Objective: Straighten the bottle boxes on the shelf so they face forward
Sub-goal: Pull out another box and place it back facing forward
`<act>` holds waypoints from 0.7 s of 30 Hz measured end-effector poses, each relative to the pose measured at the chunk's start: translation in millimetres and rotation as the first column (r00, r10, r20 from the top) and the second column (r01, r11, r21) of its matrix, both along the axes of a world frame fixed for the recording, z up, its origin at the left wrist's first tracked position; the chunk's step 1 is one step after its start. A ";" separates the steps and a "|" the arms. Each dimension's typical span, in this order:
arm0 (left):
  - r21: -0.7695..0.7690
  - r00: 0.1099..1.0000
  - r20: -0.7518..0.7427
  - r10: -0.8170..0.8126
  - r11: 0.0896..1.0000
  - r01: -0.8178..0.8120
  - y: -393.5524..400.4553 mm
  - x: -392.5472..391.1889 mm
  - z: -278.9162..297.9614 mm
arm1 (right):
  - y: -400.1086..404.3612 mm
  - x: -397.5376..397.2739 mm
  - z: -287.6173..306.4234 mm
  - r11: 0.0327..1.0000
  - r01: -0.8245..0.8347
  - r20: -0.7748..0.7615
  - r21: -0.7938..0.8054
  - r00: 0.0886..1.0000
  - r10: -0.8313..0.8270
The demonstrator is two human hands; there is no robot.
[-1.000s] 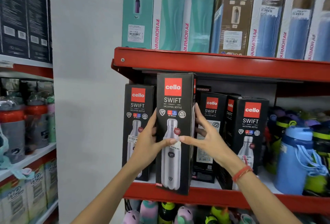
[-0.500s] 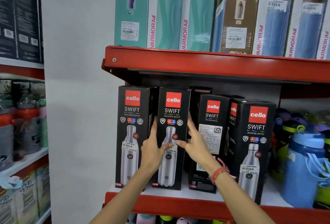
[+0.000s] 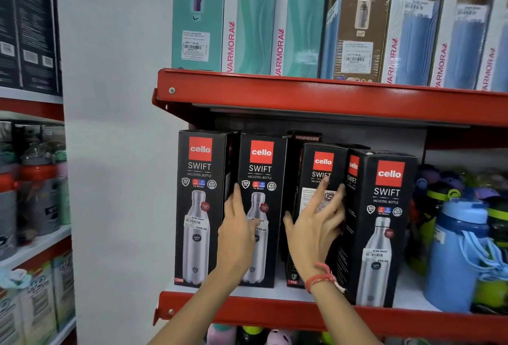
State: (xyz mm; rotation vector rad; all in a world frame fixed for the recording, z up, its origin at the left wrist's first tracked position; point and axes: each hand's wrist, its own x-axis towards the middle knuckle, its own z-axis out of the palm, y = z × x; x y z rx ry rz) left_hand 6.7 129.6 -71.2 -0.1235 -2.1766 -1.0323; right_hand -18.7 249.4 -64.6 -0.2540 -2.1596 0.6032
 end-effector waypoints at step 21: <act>0.227 0.711 0.177 -0.680 0.731 0.643 32.3 51.8 27.3 | 106.0 92.8 50.9 0.604 -0.765 -0.051 -0.225 0.628 0.777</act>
